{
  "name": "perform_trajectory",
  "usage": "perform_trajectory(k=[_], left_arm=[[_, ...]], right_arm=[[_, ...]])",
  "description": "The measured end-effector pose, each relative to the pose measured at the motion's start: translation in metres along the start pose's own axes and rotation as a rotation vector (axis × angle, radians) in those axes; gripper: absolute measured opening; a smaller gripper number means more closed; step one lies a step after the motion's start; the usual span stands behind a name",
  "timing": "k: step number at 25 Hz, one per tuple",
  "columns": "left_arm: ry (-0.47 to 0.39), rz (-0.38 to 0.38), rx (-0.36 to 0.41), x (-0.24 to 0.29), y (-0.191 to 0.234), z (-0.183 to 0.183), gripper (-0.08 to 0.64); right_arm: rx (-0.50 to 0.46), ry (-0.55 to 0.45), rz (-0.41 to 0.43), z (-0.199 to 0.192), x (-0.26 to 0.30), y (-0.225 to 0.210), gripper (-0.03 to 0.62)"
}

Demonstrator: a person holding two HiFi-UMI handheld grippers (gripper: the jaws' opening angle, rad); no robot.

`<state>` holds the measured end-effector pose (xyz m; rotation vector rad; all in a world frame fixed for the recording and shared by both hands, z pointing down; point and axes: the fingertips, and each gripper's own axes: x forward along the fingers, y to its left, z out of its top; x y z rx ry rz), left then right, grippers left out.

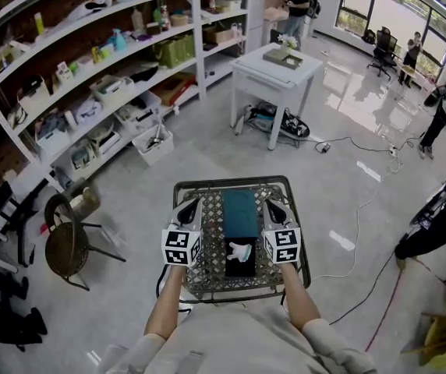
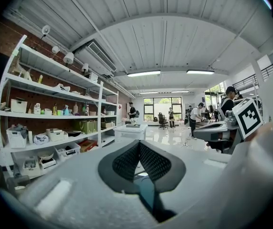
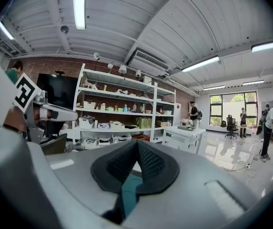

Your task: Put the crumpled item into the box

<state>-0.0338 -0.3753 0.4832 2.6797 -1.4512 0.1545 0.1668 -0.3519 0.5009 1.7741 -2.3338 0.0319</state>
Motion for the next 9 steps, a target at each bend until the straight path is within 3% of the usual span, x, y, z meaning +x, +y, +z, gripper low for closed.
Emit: perform_trajectory(k=[9], left_arm=[[-0.006,0.005,0.002,0.0031,0.0082,-0.0015,0.006]], right_arm=[[-0.012,0.006,0.015,-0.0039,0.0095,0.0087,-0.002]])
